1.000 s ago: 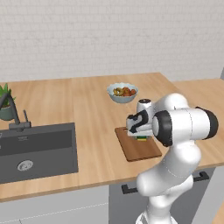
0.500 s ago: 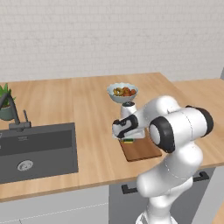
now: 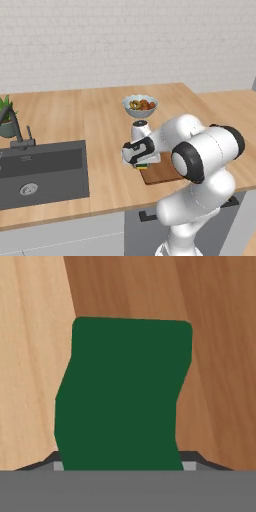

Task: Pick up the sponge from the counter and clean the cutting board by briefly scrubbing or pressing down on the cutting board. Once finished, release the sponge.

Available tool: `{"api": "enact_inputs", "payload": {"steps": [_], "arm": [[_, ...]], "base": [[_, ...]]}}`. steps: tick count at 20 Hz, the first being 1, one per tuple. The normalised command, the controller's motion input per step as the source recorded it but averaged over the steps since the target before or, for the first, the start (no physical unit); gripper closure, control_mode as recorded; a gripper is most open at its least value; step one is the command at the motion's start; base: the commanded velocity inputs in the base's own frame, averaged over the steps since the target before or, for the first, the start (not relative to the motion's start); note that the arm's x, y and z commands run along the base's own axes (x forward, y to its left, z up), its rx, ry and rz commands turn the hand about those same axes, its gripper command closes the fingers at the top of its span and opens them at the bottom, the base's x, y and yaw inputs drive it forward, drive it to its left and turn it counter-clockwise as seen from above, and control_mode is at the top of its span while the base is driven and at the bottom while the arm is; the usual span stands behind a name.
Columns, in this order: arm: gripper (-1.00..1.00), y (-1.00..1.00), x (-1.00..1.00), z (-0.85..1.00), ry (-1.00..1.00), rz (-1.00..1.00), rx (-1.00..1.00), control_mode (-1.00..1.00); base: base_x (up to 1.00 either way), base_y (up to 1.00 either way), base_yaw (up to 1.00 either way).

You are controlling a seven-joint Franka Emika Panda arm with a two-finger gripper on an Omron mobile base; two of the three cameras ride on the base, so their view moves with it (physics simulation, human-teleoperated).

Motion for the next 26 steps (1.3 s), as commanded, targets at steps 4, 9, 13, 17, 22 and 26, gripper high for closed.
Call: {"api": "enact_inputs", "payload": {"steps": [4,9,13,17,22,26], "arm": [[1.0,-0.03,-0.5,-0.26,0.0,0.0,0.0,-1.0],[1.0,-0.21,-0.07,-0.25,0.03,0.0,0.0,-1.0],[1.0,-0.61,0.0,-0.15,0.04,0.0,0.0,-1.0],[1.0,-0.8,0.0,-0.12,0.06,0.0,0.0,-1.0],[1.0,-0.83,0.0,-0.05,0.03,0.0,0.0,-1.0],[1.0,-0.71,0.0,-0.04,0.01,0.0,0.0,-1.0]], "base": [[0.0,0.0,0.0],[0.0,0.0,0.0],[0.0,0.0,0.0],[0.0,0.0,0.0],[0.0,0.0,0.0],[0.0,0.0,0.0]]}}
